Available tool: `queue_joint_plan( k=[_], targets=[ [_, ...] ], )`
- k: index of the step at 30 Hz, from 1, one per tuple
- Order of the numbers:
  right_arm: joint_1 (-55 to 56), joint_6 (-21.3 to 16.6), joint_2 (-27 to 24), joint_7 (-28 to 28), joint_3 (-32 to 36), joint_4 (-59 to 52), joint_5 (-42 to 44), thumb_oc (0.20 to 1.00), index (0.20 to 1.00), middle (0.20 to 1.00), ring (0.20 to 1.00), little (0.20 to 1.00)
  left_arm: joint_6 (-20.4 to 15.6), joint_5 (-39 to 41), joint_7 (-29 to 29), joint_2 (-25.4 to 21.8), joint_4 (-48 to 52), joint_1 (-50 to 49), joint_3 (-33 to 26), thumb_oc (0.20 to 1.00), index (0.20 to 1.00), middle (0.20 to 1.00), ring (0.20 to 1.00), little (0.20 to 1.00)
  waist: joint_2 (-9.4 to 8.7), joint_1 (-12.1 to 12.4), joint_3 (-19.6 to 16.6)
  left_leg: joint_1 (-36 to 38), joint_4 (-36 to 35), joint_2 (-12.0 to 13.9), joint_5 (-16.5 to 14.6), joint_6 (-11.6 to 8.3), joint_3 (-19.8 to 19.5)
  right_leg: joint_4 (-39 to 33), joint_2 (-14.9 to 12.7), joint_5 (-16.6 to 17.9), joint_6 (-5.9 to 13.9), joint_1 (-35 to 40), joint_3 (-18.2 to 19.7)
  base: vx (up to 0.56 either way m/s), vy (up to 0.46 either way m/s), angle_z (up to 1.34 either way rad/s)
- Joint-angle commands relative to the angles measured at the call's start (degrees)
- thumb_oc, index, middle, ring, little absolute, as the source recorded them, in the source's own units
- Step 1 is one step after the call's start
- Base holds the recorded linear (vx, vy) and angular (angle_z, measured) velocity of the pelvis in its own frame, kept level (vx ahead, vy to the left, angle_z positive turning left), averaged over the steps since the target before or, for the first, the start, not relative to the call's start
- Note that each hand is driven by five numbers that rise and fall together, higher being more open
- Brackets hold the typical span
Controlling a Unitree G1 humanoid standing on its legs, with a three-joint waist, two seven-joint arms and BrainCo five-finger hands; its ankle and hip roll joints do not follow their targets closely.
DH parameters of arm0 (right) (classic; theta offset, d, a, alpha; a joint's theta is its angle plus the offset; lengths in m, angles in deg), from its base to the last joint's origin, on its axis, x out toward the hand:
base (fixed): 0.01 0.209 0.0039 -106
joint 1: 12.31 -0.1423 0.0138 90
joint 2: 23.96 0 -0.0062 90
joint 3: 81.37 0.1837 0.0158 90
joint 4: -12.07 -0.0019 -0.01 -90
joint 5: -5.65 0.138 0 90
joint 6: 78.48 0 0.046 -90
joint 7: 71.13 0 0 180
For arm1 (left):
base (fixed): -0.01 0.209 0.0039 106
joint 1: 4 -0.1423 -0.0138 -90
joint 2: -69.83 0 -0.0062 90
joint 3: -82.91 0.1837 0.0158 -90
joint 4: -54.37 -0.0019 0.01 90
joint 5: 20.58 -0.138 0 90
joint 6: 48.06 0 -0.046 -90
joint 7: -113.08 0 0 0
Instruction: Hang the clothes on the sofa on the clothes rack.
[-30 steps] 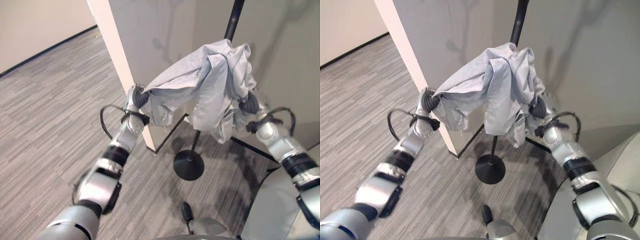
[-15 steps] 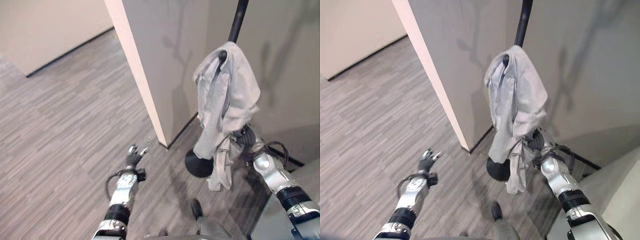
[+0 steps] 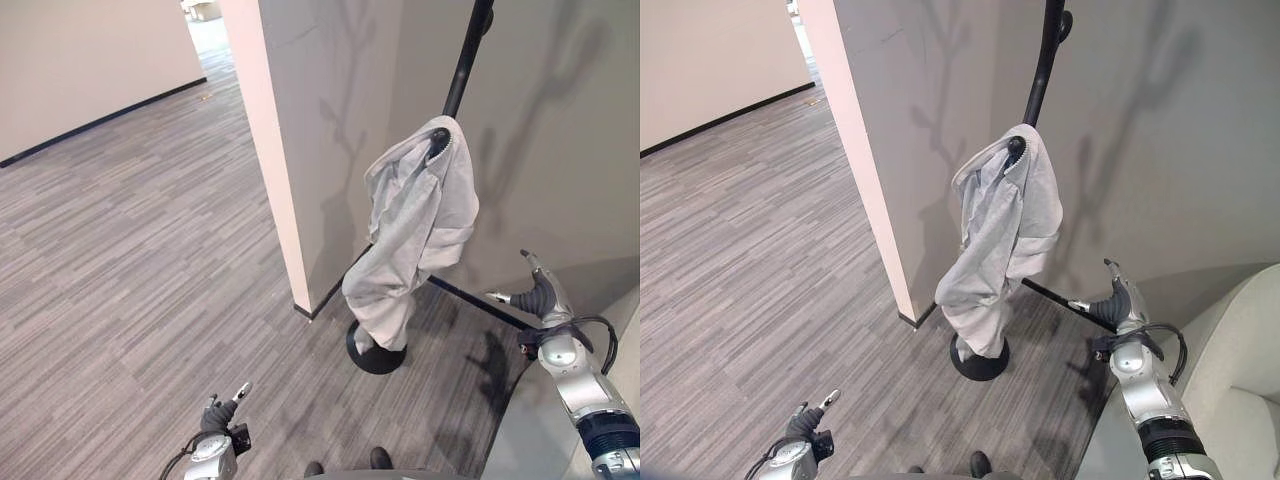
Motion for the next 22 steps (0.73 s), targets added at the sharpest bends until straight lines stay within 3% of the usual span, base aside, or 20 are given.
queue_joint_plan(
  k=[1, 8, 17, 19, 20, 22],
  targets=[
    [-2.03, -1.32, -1.44, 2.09, -0.23, 0.06, -0.99, 1.0, 1.0, 1.0, 1.0, 1.0, -2.26, 1.18, 0.31, -0.82, -0.79, 2.42, 1.71, 1.0, 1.0, 1.0, 1.0, 1.0, -0.83, 0.99, -3.06, -1.56, -0.02, -0.73, 0.53, -0.57, -1.59, 1.55, -0.91, 2.94, -0.8, 0.83, 0.84, -0.01, 0.051, 0.0],
    [-0.07, -0.51, 0.56, 3.41, 0.85, 6.01, -0.14, 1.0, 1.0, 1.0, 1.0, 1.0, -2.78, 1.5, 0.14, -1.34, -4.46, 3.09, 2.35, 1.0, 1.0, 1.0, 1.0, 1.0, -0.47, 0.9, -3.04, -1.6, -0.02, -1.05, 0.43, -0.56, -1.36, 1.49, -0.97, 3.03, -0.73, 0.72, 0.87, 0.0, 0.016, 0.0],
    [4.77, 0.67, 15.19, -1.59, 4.91, 29.94, 20.36, 1.0, 1.0, 1.0, 1.0, 1.0, -2.77, 2.37, -1.32, -1.97, -18.51, 0.55, -2.69, 1.0, 1.0, 1.0, 1.0, 1.0, 0.29, 1.2, -6.06, -1.23, -0.02, -1.28, 0.04, -0.72, -1.34, 1.3, -1.09, 3.27, -0.53, 0.88, 0.58, 0.0, 0.003, -0.01],
    [4.48, 0.67, 16.64, -2.14, 5.44, 33.2, 23.2, 1.0, 1.0, 1.0, 1.0, 1.0, -2.75, 2.28, -1.43, -2.13, -20.18, 0.6, -2.84, 1.0, 1.0, 1.0, 1.0, 1.0, 0.22, 1.31, -6.6, -1.29, -0.02, -1.27, 0.03, -0.77, -1.35, 1.3, -1.11, 3.33, -0.54, 0.78, 0.61, 0.0, 0.0, 0.0],
    [3.67, 1.3, 19.05, -3.27, 7.23, 41.4, 28.12, 1.0, 1.0, 1.0, 1.0, 1.0, -2.58, 1.43, -1.57, -2.16, -22.57, 0.73, -2.71, 1.0, 1.0, 1.0, 1.0, 1.0, 0.18, 1.46, -7.39, -1.32, -0.02, -1.3, -0.04, -0.81, -1.39, 1.25, -1.18, 3.47, -0.59, 0.75, 0.49, 0.0, 0.0, 0.0],
    [3.62, 1.26, 19.05, -3.29, 7.24, 41.46, 28.14, 1.0, 1.0, 1.0, 1.0, 1.0, -2.59, 1.44, -1.57, -2.18, -22.59, 0.75, -2.71, 1.0, 1.0, 1.0, 1.0, 1.0, 0.17, 1.47, -7.37, -1.31, -0.02, -1.3, -0.05, -0.81, -1.38, 1.25, -1.19, 3.46, -0.59, 0.76, 0.49, 0.0, 0.0, 0.0]
  ],
)
